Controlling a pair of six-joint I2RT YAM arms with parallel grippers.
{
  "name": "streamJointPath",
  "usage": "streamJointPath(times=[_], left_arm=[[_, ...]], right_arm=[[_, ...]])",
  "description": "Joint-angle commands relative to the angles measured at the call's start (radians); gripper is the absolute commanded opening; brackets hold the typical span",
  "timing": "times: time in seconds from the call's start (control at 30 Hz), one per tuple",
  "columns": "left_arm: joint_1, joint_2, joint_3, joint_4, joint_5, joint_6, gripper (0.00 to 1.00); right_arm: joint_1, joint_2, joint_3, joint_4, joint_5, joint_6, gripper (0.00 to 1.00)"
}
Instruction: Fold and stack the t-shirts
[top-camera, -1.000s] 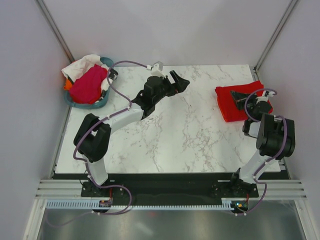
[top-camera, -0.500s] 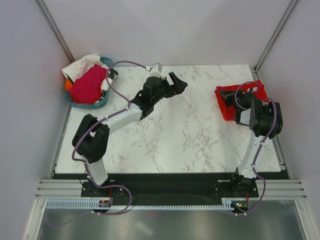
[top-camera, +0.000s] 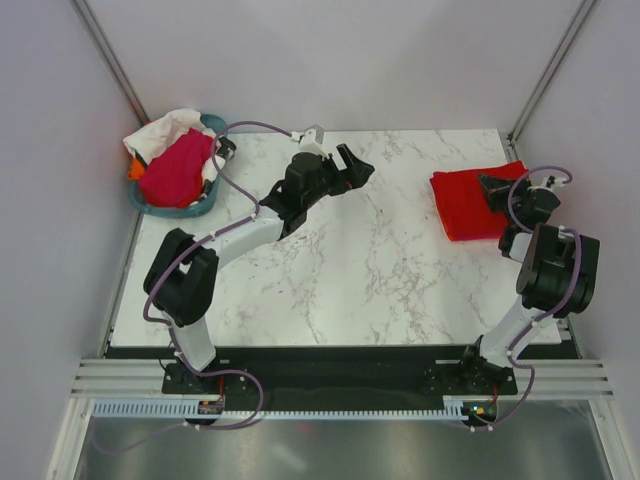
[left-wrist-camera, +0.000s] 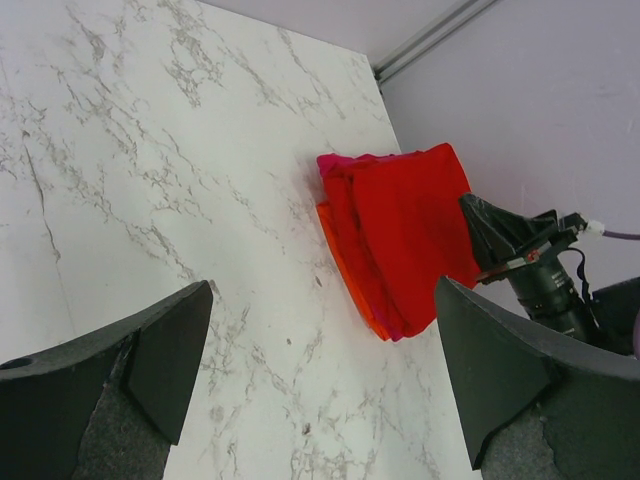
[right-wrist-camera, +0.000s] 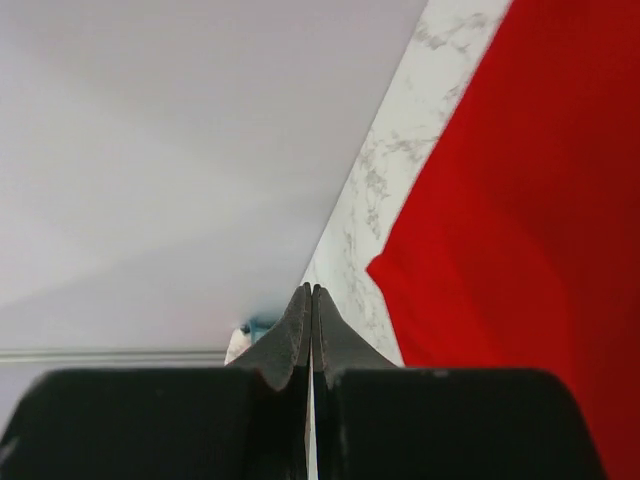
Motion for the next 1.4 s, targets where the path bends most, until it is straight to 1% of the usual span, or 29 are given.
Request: streamJointPath(times=[0.0, 0.07, 0.13, 0.17, 0.27, 0.33, 0.4, 0.43, 0.63, 0.7, 0.77, 0.87, 0.9, 0.97, 1.0, 1.03, 1.1, 1.17, 1.2, 1.23, 1.27, 1.3, 1.37], left_arm=[[0.005, -0.044, 0.001, 0.011, 0.012, 0.009, 1.00], [0.005, -0.044, 0.000, 0.011, 0.012, 0.004, 1.00], [0.005, -0.047, 0.000, 0.010, 0.012, 0.006, 1.00], [0.005, -0.048, 0.001, 0.008, 0.012, 0.007, 1.00], [0.005, -0.062, 0.001, -0.001, 0.012, 0.020, 1.00], [0.005, -0.067, 0.001, -0.006, 0.012, 0.029, 1.00], [0.006, -0.071, 0.001, -0.015, 0.006, 0.043, 1.00], [0.006, -0.074, 0.000, -0.016, 0.003, 0.047, 1.00], [0.006, -0.070, 0.010, -0.020, 0.009, 0.049, 1.00], [0.006, -0.067, 0.015, -0.020, 0.011, 0.050, 1.00], [0.006, -0.064, 0.020, -0.020, 0.012, 0.049, 1.00], [0.005, -0.057, 0.024, -0.020, 0.012, 0.049, 1.00], [0.006, -0.054, 0.024, -0.021, 0.012, 0.049, 1.00], [0.006, -0.051, 0.027, -0.021, 0.012, 0.047, 1.00], [0.006, -0.050, 0.029, -0.023, 0.012, 0.046, 1.00], [0.006, -0.050, 0.030, -0.026, 0.012, 0.044, 1.00], [0.006, -0.051, 0.032, -0.029, 0.034, 0.046, 1.00], [0.005, -0.057, 0.032, -0.033, 0.031, 0.049, 1.00], [0.006, -0.059, 0.032, -0.036, 0.028, 0.052, 1.00], [0.006, -0.060, 0.030, -0.036, 0.023, 0.052, 1.00], [0.006, -0.067, 0.030, -0.038, 0.023, 0.050, 1.00], [0.005, -0.067, 0.030, -0.038, 0.022, 0.052, 1.00], [0.006, -0.071, 0.032, -0.038, 0.023, 0.050, 1.00]], right_arm=[[-0.034, -0.019, -0.078, 0.035, -0.025, -0.028, 0.00], [-0.040, 0.038, -0.097, 0.049, -0.027, -0.037, 0.00], [-0.044, 0.093, -0.107, 0.138, -0.025, -0.016, 0.00], [-0.044, 0.151, -0.109, 0.159, -0.022, -0.013, 0.00], [-0.048, 0.243, -0.077, 0.182, -0.024, -0.001, 0.00], [-0.059, 0.262, -0.074, 0.233, -0.037, 0.030, 0.00], [-0.068, 0.239, -0.077, 0.235, -0.040, 0.036, 0.00], [-0.073, 0.203, -0.077, 0.224, -0.043, 0.035, 0.00], [-0.132, 0.048, -0.055, 0.118, -0.059, 0.038, 0.00], [-0.162, 0.023, -0.043, 0.071, -0.059, 0.023, 0.00], [-0.178, 0.012, -0.045, 0.058, -0.048, 0.023, 0.00], [-0.203, 0.076, -0.057, 0.124, -0.053, 0.062, 0.00], [-0.206, 0.105, -0.061, 0.202, -0.054, 0.108, 0.00], [-0.206, 0.214, -0.065, 0.299, -0.056, 0.168, 0.00], [-0.206, 0.256, -0.062, 0.413, -0.060, 0.229, 0.00], [-0.206, 0.326, -0.054, 0.461, -0.063, 0.263, 0.00], [-0.206, 0.363, -0.049, 0.506, -0.062, 0.289, 0.00], [-0.206, 0.357, -0.054, 0.476, -0.056, 0.277, 0.00], [-0.206, 0.321, -0.054, 0.447, -0.054, 0.259, 0.00], [-0.206, 0.292, -0.049, 0.396, -0.051, 0.203, 0.00], [-0.206, 0.259, -0.049, 0.300, -0.045, 0.167, 0.00], [-0.206, 0.195, -0.049, 0.264, -0.039, 0.144, 0.00], [-0.199, 0.137, -0.045, 0.188, -0.022, 0.104, 0.00]])
